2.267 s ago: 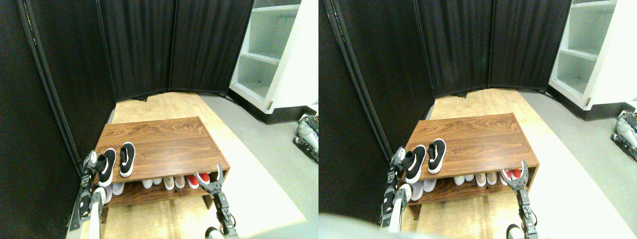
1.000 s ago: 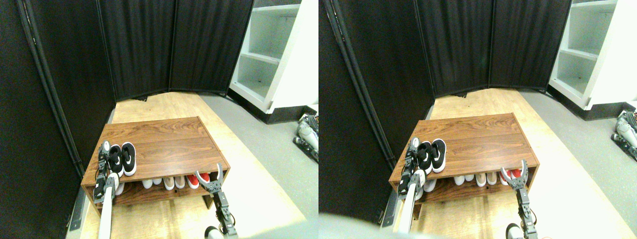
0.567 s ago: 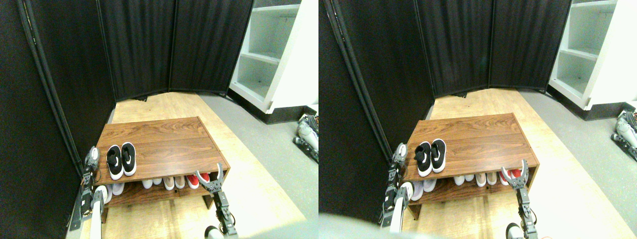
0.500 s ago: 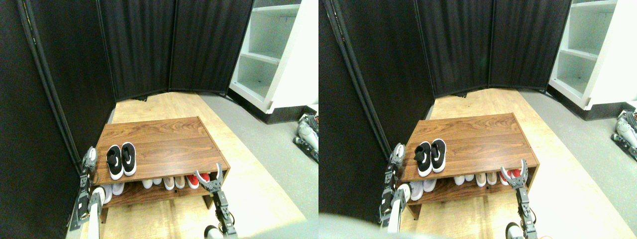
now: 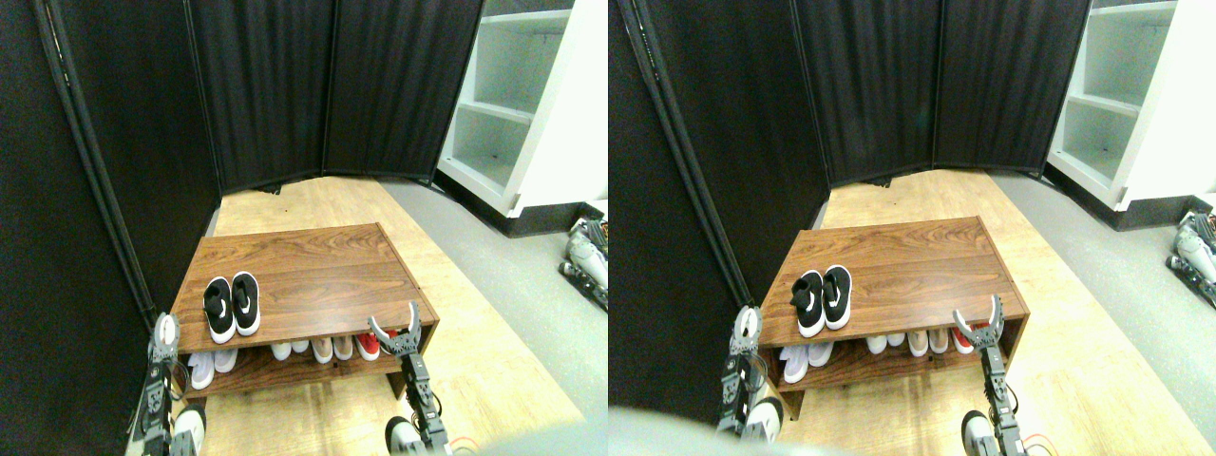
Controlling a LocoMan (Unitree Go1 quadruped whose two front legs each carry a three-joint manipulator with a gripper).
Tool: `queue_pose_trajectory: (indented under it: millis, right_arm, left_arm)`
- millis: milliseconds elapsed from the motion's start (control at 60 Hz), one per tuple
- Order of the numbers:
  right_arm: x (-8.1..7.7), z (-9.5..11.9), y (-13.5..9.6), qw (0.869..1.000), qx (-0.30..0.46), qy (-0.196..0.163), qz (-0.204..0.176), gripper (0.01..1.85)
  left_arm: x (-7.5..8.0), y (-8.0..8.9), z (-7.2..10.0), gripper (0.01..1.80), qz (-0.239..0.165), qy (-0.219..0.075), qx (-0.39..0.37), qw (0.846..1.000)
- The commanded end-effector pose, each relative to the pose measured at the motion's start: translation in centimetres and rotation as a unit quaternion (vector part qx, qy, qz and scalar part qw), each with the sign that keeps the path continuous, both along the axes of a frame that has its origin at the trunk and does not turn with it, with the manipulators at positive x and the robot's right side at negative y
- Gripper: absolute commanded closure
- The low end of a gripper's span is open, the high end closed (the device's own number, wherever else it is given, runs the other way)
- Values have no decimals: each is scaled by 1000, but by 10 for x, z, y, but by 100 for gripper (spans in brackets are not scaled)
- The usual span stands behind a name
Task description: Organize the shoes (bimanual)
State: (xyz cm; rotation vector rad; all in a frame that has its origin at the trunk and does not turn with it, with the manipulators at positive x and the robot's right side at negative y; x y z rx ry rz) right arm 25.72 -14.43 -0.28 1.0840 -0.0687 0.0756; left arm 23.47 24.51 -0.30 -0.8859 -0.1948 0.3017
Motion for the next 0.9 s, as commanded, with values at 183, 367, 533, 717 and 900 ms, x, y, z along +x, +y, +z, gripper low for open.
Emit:
queue_pose_trajectory:
  millis: [183, 367, 533, 717, 900]
  right_arm:
    - [4, 1, -2, 1000, 8, -7, -17, 122]
    - [-1, -1, -4, 997, 71, 13, -21, 119]
    - [-2, -2, -6, 996, 89, 19, -20, 123]
    - [-2, -3, -6, 996, 89, 18, -16, 129]
    - [0, -5, -5, 995, 100, 23, -17, 129]
  left_arm:
    - [-29, -21, -4, 180, -8, 2, -47, 999]
    - [-37, -30, -2, 180, 13, 7, -110, 994]
    - [-42, -36, 1, 180, 13, 6, -113, 993]
    - [-44, -40, 6, 180, 13, 10, -128, 992]
    - [-45, -38, 6, 180, 18, 7, -117, 993]
